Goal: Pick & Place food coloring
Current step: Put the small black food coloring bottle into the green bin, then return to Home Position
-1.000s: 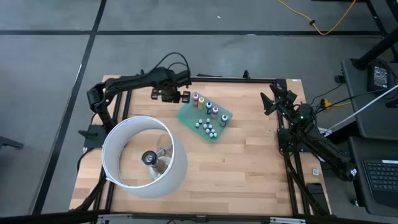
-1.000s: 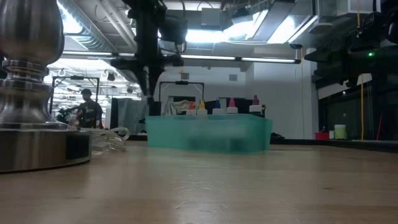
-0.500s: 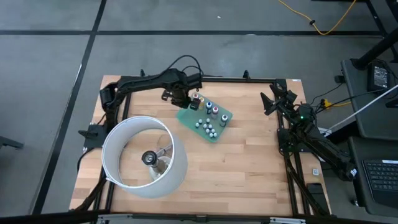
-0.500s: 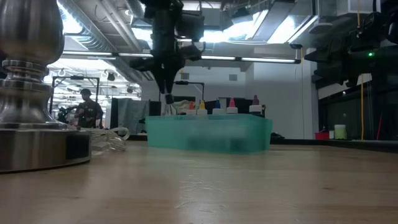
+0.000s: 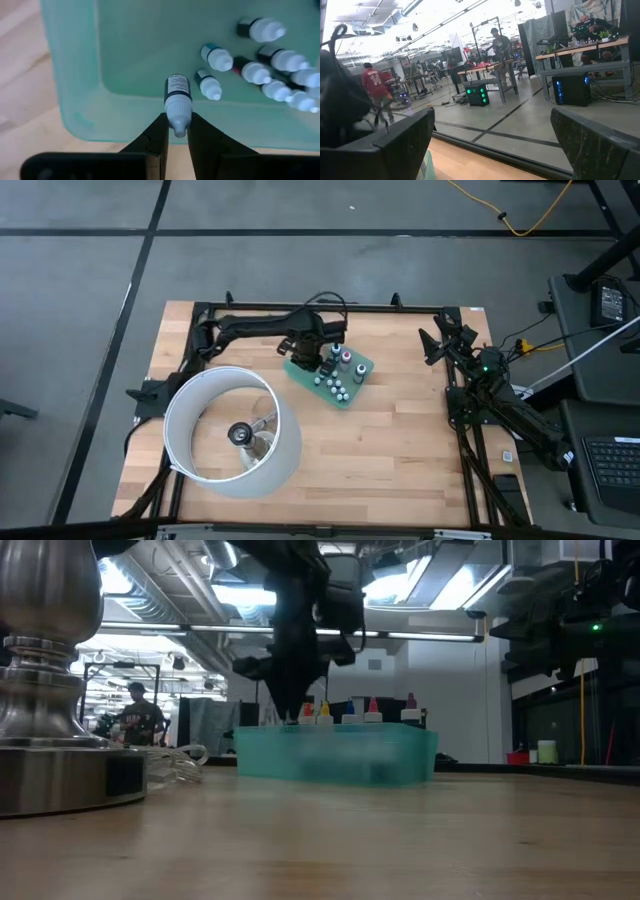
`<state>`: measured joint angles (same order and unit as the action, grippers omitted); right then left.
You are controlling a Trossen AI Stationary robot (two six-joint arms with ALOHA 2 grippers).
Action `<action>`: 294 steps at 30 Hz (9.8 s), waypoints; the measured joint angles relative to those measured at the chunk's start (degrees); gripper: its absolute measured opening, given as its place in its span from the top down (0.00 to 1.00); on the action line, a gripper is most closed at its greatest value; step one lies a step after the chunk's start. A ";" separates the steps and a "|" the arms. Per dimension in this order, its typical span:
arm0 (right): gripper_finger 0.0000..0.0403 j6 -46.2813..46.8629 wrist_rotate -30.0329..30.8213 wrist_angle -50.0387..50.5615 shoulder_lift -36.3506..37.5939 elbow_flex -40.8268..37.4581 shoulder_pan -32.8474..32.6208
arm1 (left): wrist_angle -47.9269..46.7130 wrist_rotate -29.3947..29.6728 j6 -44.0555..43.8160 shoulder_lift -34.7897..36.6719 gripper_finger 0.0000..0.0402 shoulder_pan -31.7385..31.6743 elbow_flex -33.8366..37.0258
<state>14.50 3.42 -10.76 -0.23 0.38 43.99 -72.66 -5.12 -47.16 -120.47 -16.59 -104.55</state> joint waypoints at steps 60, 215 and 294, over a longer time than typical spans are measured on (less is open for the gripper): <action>0.01 0.01 0.00 0.00 -0.02 0.00 0.00 | 15.84 -7.63 19.67 8.11 0.17 -2.76 5.49; 0.01 0.00 0.00 0.11 0.00 -0.01 0.02 | 74.18 10.03 48.87 120.48 0.11 -6.65 104.08; 0.01 0.02 0.00 0.11 0.00 0.00 0.00 | 74.19 10.01 48.85 120.48 0.11 -6.66 104.08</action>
<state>14.52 3.42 -10.66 -0.23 0.38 43.99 1.53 4.89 1.69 0.01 -23.26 -0.47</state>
